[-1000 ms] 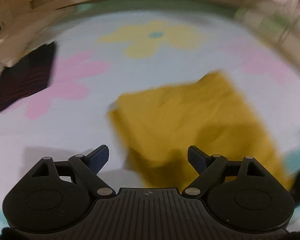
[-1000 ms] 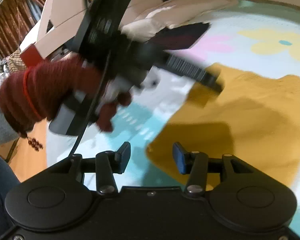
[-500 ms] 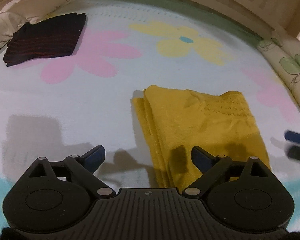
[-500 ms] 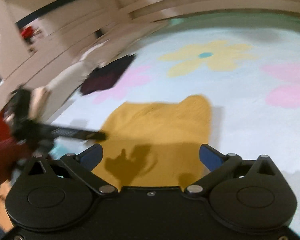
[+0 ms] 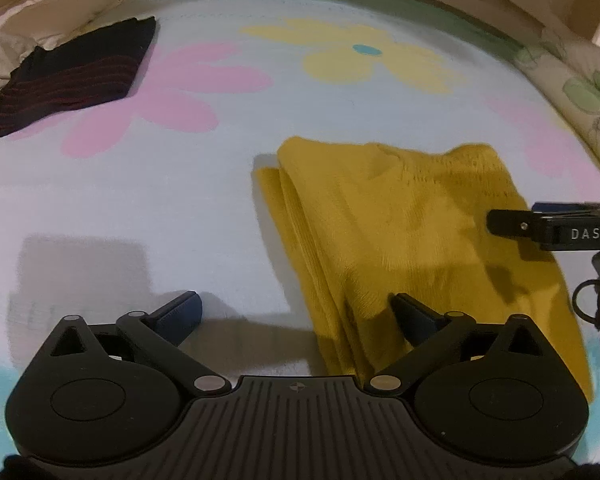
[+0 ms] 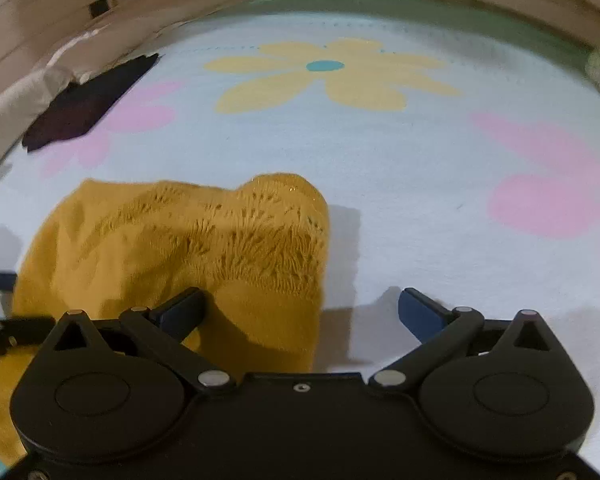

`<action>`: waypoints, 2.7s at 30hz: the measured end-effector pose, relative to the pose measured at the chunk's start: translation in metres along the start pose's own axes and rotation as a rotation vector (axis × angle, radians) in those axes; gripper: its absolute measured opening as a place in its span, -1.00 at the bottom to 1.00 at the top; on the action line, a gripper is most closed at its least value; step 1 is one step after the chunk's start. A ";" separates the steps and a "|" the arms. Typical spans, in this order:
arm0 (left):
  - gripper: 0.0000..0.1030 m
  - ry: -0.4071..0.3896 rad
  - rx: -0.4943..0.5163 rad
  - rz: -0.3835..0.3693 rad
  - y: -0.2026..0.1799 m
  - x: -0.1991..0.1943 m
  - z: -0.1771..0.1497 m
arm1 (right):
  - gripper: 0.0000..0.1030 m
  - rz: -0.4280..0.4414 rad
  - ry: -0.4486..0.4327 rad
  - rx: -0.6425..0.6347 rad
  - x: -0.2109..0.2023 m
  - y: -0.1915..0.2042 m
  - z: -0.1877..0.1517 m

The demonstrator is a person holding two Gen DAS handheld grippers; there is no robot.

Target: Fold small clothes

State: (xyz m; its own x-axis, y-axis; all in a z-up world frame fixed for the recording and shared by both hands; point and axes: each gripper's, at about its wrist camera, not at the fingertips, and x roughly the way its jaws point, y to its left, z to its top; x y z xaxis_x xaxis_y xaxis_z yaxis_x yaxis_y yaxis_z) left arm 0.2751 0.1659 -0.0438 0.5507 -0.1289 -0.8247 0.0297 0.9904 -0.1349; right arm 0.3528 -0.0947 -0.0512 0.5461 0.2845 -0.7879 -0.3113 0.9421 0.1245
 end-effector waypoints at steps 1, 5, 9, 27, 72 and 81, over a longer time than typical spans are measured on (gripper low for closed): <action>0.99 -0.004 -0.013 -0.003 0.001 -0.004 0.000 | 0.99 0.014 0.004 0.016 0.000 -0.002 0.002; 0.99 -0.013 -0.100 -0.084 0.008 -0.021 -0.001 | 0.99 0.097 -0.019 0.073 -0.013 -0.014 0.004; 0.99 0.032 -0.181 -0.194 0.005 -0.029 -0.013 | 1.00 0.280 -0.014 0.272 -0.033 -0.049 -0.008; 0.98 0.048 -0.255 -0.253 -0.010 0.011 -0.008 | 1.00 0.598 0.032 0.439 0.010 -0.057 -0.009; -0.56 0.039 -0.285 -0.398 -0.023 0.003 -0.004 | -0.18 0.492 -0.031 0.273 -0.018 -0.037 -0.004; -0.57 -0.033 -0.188 -0.445 -0.067 -0.070 -0.017 | -0.19 0.440 -0.061 0.220 -0.092 -0.025 -0.012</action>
State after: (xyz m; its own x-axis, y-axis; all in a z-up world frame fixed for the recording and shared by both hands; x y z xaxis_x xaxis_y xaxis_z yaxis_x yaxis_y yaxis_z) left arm 0.2206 0.1073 0.0134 0.5452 -0.5332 -0.6469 0.1191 0.8131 -0.5698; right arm 0.3008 -0.1469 0.0106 0.4467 0.6673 -0.5960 -0.3543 0.7436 0.5670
